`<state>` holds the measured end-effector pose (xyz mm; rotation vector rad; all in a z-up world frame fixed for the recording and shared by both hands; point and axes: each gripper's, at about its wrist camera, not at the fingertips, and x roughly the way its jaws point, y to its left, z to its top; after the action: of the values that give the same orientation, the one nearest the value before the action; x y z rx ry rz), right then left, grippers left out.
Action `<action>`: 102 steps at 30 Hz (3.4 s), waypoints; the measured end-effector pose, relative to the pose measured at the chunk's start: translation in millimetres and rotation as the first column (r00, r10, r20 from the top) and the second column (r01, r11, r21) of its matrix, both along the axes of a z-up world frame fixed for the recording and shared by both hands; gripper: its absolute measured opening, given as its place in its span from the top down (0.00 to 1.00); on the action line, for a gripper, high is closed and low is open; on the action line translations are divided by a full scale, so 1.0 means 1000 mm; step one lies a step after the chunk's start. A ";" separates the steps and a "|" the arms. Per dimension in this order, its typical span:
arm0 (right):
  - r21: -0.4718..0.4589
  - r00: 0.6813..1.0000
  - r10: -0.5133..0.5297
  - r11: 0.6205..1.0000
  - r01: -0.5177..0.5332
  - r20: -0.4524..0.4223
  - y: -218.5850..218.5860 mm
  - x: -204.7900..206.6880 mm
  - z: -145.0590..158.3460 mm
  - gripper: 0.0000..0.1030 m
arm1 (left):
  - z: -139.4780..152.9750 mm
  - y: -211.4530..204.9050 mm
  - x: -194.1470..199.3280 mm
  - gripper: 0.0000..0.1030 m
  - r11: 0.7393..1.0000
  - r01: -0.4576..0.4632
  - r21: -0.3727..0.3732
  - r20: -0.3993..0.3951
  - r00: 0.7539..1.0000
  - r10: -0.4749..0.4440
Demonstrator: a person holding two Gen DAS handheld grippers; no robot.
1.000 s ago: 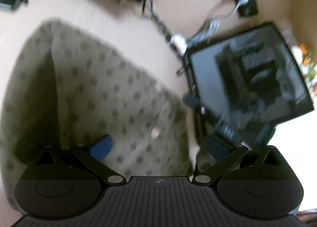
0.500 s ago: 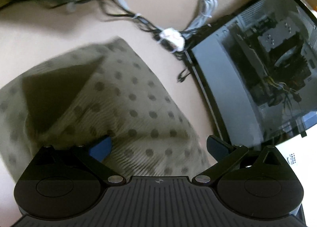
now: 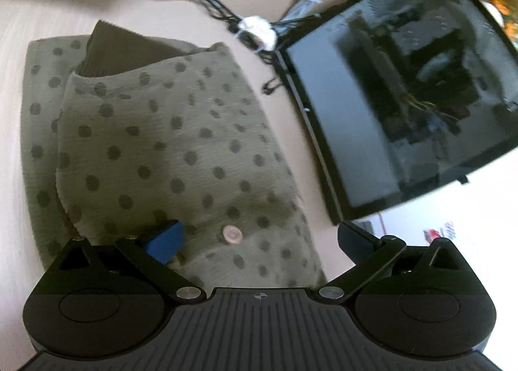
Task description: Fold clothes
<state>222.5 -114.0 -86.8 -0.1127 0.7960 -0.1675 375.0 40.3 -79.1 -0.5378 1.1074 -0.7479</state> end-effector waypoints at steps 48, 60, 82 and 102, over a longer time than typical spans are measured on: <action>0.359 0.994 0.096 0.927 -0.109 0.054 -0.023 0.106 0.041 0.44 | 0.058 0.031 -0.054 0.00 0.986 -0.048 0.158 0.317 0.949 -0.004; 0.397 0.999 -0.052 0.917 0.043 0.011 -0.050 0.190 0.027 0.49 | 0.016 0.019 0.026 0.00 0.990 -0.037 0.135 0.098 0.995 0.023; 0.483 0.988 0.119 0.862 -0.152 0.099 -0.025 0.214 0.055 0.86 | 0.050 0.155 -0.056 0.00 0.908 -0.413 0.067 0.074 0.910 0.408; 0.379 0.881 0.467 0.830 -0.410 -0.071 0.021 -0.062 0.028 0.86 | 0.110 0.058 -0.071 0.00 0.993 -0.114 -0.021 0.241 0.964 0.116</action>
<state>160.8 -93.5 -58.5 0.0351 0.9291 0.4332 303.9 97.9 31.3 -0.4985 0.8404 -0.6956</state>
